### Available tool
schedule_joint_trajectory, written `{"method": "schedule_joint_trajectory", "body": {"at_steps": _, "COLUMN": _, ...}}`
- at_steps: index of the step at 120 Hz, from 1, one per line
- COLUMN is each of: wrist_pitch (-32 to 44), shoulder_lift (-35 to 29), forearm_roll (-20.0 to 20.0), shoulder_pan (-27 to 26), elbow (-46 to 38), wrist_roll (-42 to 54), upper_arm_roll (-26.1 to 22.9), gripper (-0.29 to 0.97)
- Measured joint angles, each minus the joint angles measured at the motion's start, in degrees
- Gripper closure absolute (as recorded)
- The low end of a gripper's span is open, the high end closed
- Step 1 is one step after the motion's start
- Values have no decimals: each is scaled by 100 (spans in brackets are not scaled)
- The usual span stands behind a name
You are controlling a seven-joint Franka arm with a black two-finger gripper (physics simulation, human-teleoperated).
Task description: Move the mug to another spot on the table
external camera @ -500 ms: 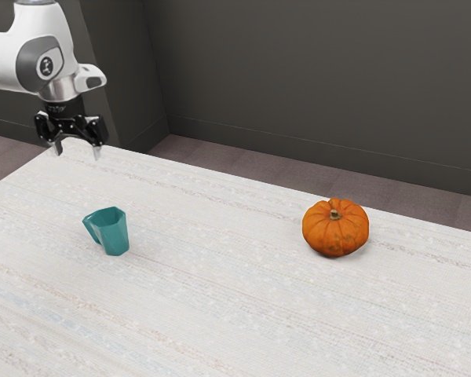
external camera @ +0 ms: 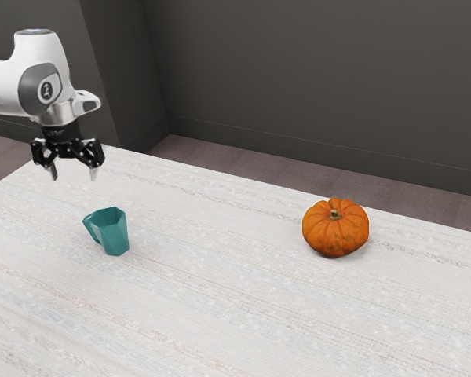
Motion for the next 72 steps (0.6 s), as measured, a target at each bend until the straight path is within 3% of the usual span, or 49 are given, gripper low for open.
{"method": "schedule_joint_trajectory", "body": {"at_steps": 13, "wrist_pitch": 38, "shoulder_lift": 154, "forearm_roll": -357, "shoulder_pan": 37, "elbow": -75, "wrist_roll": -517, "upper_arm_roll": 231, "gripper": 0}}
{"method": "schedule_joint_trajectory", "body": {"at_steps": 35, "wrist_pitch": 550, "shoulder_lift": 446, "forearm_roll": -1601, "shoulder_pan": 59, "elbow": -458, "wrist_roll": -1325, "upper_arm_roll": 608, "gripper": 0}}
{"method": "schedule_joint_trajectory", "body": {"at_steps": 72, "wrist_pitch": 1276, "shoulder_lift": 656, "forearm_roll": -3445, "shoulder_pan": 198, "elbow": -913, "wrist_roll": -2237, "upper_arm_roll": 749, "gripper": 0}}
